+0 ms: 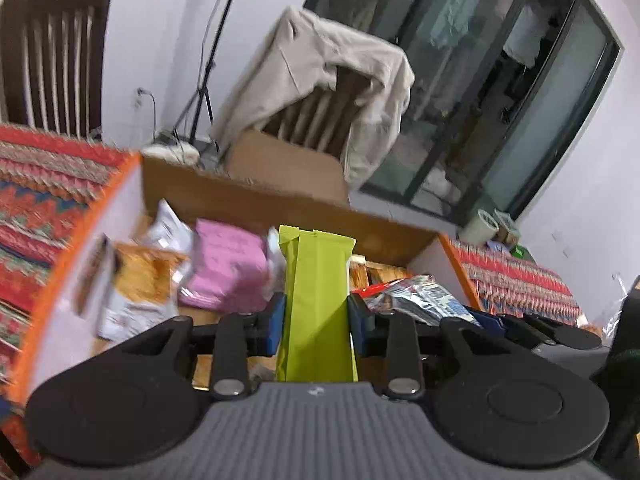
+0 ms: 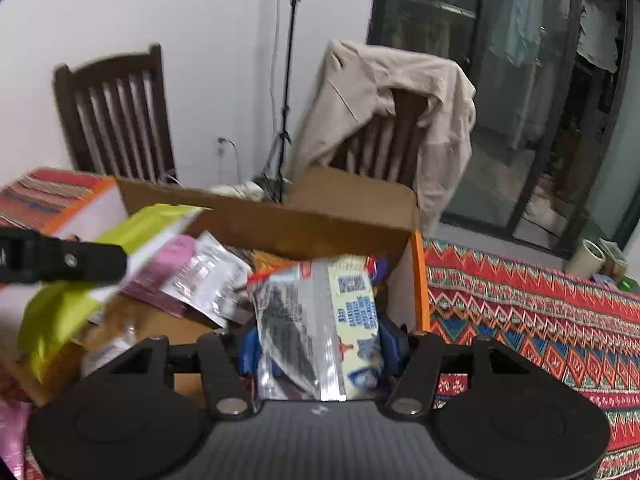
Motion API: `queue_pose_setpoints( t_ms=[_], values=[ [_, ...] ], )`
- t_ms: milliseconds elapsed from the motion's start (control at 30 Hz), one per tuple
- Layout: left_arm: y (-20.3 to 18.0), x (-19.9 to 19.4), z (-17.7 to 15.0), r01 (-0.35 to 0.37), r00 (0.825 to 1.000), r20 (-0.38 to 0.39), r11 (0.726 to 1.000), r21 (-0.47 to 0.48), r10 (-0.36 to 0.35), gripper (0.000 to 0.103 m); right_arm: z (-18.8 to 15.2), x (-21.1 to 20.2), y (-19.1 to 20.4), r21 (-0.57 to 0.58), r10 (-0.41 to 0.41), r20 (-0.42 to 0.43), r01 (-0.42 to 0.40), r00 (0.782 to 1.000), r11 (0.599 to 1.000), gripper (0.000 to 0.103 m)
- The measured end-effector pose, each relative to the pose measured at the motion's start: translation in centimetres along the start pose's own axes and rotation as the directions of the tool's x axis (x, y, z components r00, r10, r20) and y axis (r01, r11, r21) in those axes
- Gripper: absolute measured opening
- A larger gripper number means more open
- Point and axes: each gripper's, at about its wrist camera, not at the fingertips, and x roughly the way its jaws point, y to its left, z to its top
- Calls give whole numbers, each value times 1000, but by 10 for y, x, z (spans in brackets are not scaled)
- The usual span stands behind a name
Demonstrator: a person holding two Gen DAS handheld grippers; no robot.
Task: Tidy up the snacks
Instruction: 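Carry the green bar and silver wrapper into the box and open both grippers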
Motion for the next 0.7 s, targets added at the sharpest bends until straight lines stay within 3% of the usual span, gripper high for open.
queue_pose_setpoints(
  t_ms=[233, 500, 700],
  values=[
    [-3, 13, -10, -6, 1000, -31, 1000, 18, 7, 37, -14, 0, 17, -96, -46, 0, 46, 999, 994, 61],
    [-8, -71, -9, -6, 998, 65, 988, 157, -5, 38, -8, -73, -14, -42, -1, 94, 5, 996, 999, 60],
    [-13, -169, -41, -9, 989, 144, 960, 281, -32, 43, -18, -158, -28, -72, 26, 178, -14, 984, 997, 61]
  ],
)
